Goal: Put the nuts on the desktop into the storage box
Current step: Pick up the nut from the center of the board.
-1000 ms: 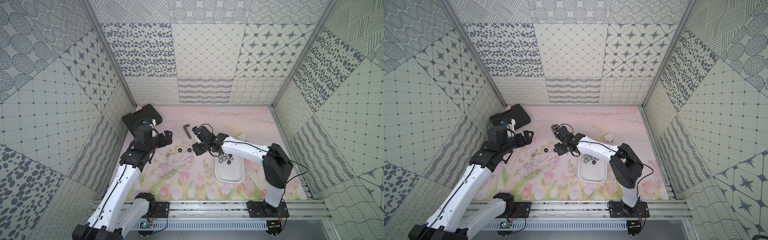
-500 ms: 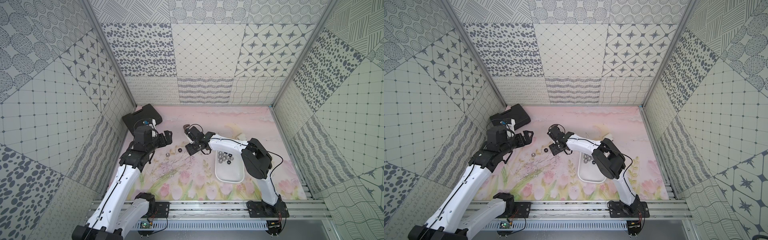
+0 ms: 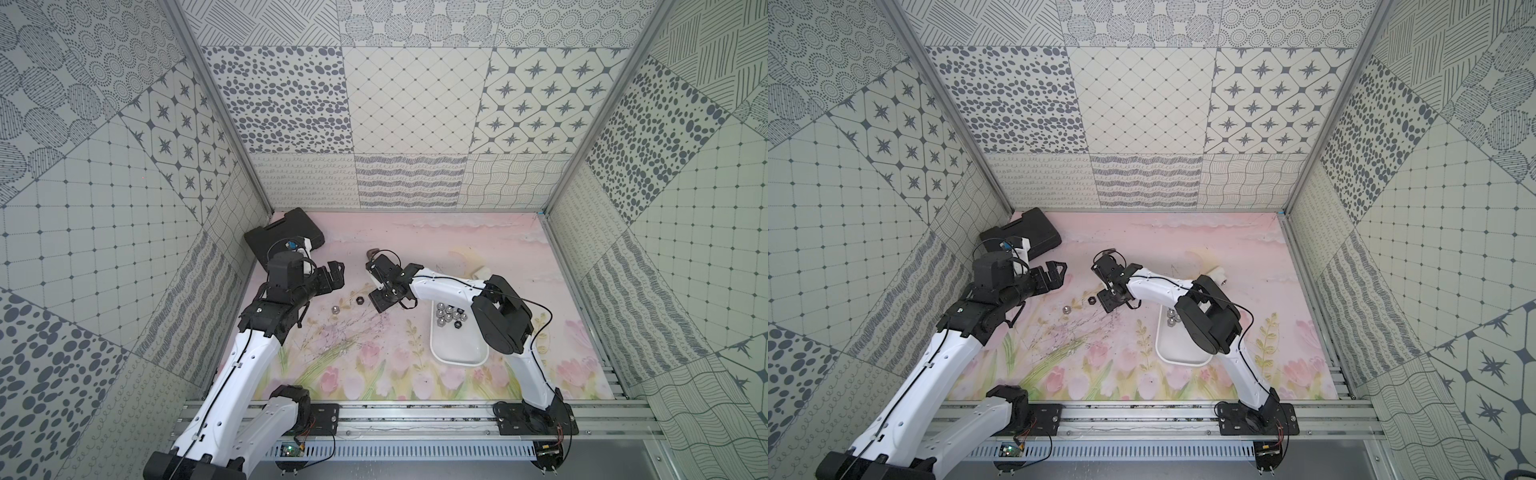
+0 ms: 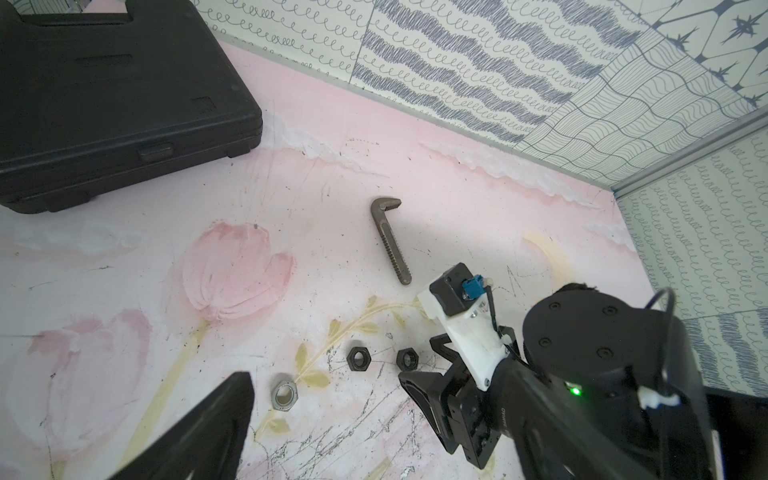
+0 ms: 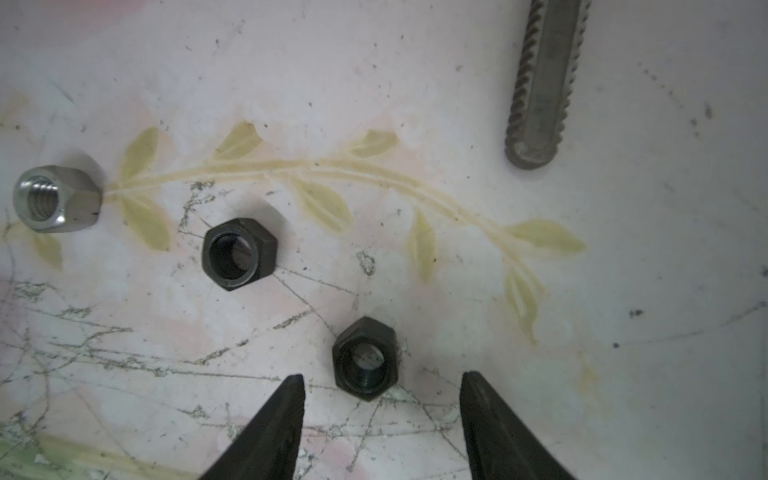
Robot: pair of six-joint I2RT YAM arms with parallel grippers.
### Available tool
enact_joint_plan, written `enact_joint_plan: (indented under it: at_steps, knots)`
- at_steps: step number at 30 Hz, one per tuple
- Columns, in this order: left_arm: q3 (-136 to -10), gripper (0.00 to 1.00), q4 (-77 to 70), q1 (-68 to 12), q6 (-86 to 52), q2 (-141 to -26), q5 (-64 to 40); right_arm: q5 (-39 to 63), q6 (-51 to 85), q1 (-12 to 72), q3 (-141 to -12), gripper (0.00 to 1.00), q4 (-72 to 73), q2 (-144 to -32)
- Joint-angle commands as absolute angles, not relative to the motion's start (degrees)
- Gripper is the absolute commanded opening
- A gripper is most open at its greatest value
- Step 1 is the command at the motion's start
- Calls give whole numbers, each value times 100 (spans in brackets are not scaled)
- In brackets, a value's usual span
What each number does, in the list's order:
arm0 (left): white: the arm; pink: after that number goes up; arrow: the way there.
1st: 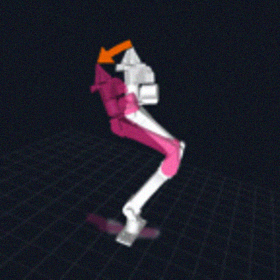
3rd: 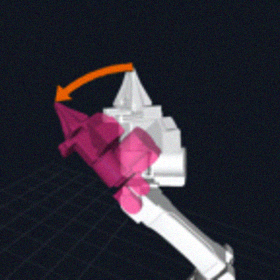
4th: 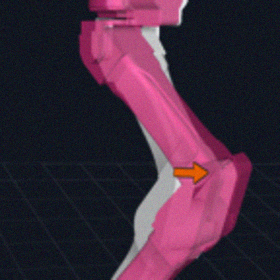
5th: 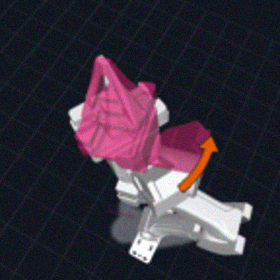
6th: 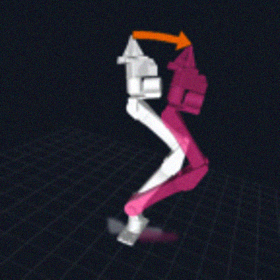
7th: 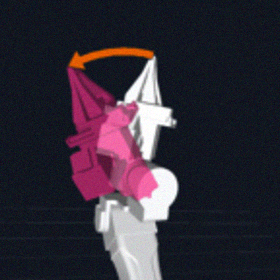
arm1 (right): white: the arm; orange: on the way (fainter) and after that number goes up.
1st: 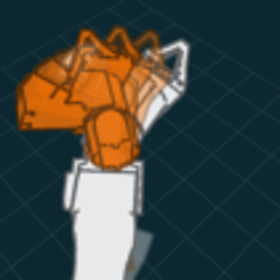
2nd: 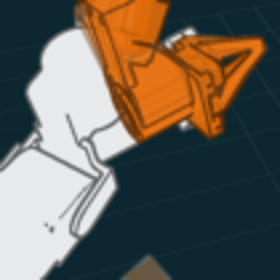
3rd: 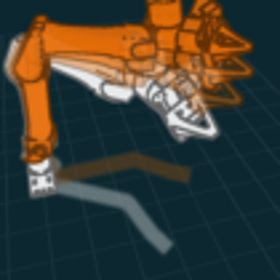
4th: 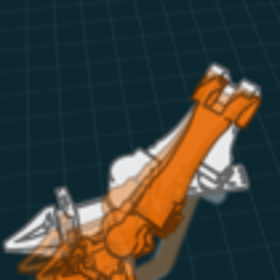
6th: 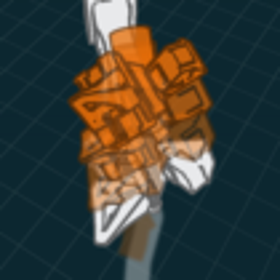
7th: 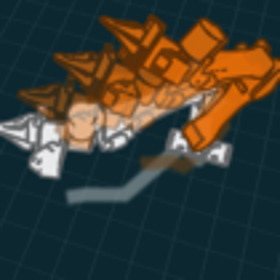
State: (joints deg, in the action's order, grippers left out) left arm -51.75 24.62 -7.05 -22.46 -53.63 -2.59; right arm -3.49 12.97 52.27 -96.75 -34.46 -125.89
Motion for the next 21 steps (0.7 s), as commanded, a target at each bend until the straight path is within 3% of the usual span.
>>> enact_joint_plan:
  at_steps: [1,11,21]
  knots:
    - [-5159,99,2303,-715,-2241,-5338,-290,-369,1195,5289,-9822,63,-3463,-12722]
    - [-5170,99,2329,-720,-2224,-5308,-259,-335,1135,5343,-10175,59,-3601,-12993]
    - [-5168,99,2320,-716,-2224,-5304,-264,-367,1151,5353,-10242,22,-3658,-12992]
